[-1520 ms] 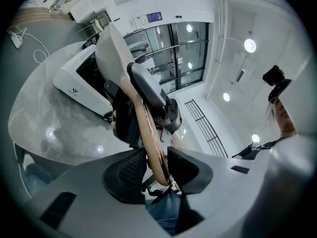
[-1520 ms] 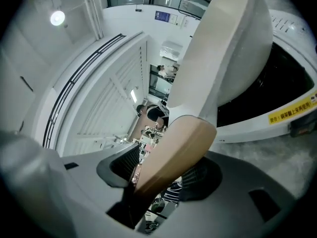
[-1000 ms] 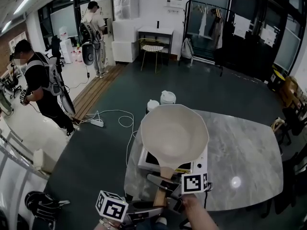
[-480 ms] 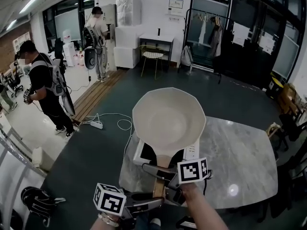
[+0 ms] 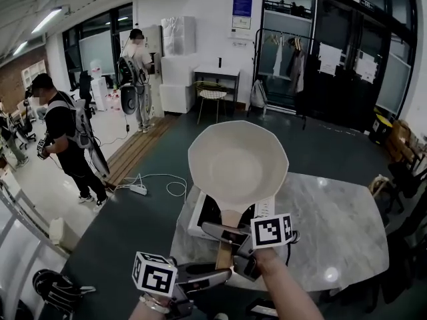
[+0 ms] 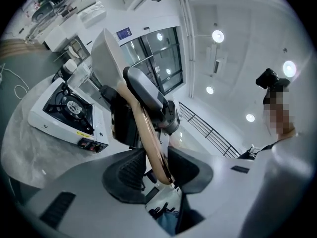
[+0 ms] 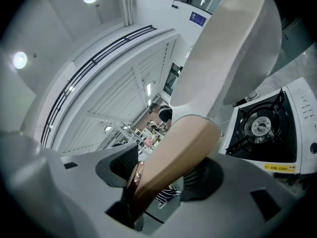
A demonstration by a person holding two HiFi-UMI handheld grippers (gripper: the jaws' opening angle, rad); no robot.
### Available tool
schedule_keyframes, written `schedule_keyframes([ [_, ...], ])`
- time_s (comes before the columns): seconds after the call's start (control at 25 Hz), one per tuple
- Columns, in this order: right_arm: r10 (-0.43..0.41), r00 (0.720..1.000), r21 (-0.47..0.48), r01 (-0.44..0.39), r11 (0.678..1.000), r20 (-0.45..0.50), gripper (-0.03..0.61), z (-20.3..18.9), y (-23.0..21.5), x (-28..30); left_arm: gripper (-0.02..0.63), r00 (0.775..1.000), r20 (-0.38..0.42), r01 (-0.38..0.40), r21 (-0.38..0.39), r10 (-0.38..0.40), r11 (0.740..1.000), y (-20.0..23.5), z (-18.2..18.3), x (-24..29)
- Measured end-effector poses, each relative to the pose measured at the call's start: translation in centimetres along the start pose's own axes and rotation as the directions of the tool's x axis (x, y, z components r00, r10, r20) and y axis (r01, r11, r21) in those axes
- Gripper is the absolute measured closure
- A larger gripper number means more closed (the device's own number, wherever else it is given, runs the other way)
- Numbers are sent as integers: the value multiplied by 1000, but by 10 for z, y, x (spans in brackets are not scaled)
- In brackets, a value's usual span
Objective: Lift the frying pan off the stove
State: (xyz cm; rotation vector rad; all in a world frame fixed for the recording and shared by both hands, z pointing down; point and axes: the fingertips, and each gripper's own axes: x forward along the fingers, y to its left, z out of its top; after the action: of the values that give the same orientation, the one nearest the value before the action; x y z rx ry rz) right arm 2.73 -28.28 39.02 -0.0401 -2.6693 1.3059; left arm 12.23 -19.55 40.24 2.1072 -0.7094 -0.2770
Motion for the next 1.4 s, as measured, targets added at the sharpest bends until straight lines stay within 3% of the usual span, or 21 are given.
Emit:
schedule_keyframes([
  [0.36, -18, 997, -37, 20, 999, 69, 308, 40, 19, 8, 465, 1000, -5, 28, 68, -28, 997, -10, 39, -12],
  [0.76, -99, 982, -62, 110, 992, 162, 308, 59, 16, -2, 462, 990, -101, 112, 119, -100, 987, -10, 50, -10],
  [1.12, -200, 941, -29, 216, 976, 272, 302, 64, -3, -37, 459, 961, -217, 202, 138, -170, 970, -8, 45, 10],
  [1.4, -265, 905, -1, 281, 960, 332, 298, 62, -9, -63, 457, 924, -299, 282, 119, -236, 952, -13, 37, 24],
])
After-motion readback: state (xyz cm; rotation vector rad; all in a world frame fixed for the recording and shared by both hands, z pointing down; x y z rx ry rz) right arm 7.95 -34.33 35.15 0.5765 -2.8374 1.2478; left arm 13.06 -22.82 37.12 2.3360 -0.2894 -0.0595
